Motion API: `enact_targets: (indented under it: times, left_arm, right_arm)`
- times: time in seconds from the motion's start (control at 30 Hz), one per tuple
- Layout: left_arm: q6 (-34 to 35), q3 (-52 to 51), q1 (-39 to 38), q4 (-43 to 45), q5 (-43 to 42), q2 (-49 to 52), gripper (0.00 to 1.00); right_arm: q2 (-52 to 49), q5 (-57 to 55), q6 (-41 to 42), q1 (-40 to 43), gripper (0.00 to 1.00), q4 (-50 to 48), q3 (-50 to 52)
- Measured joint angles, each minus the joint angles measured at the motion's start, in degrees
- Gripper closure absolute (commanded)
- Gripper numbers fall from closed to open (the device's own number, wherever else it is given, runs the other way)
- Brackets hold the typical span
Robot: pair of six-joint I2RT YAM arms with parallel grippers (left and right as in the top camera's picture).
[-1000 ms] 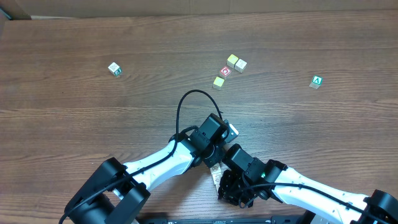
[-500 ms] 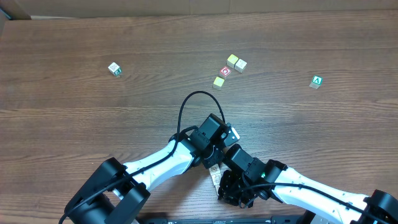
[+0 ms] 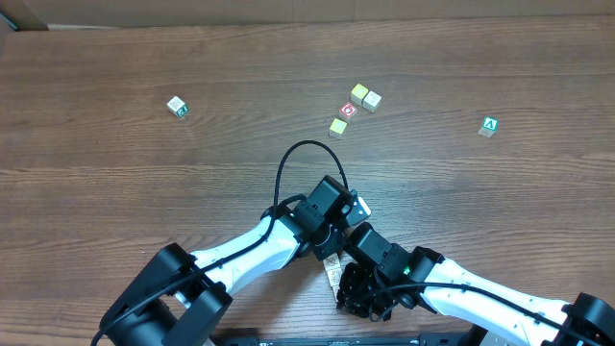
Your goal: Flip 4 blocks
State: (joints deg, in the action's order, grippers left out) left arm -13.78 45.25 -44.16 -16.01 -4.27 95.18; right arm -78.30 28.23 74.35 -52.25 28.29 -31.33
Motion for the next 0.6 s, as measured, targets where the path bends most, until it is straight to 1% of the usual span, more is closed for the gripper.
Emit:
enact_targets:
  times: [0.6]
  left_arm:
    - [0.07,0.00,-0.02,1.49,-1.55,0.00,0.96]
  right_arm:
    - [0.00,0.02,0.02,0.02,0.96,-0.22,0.00]
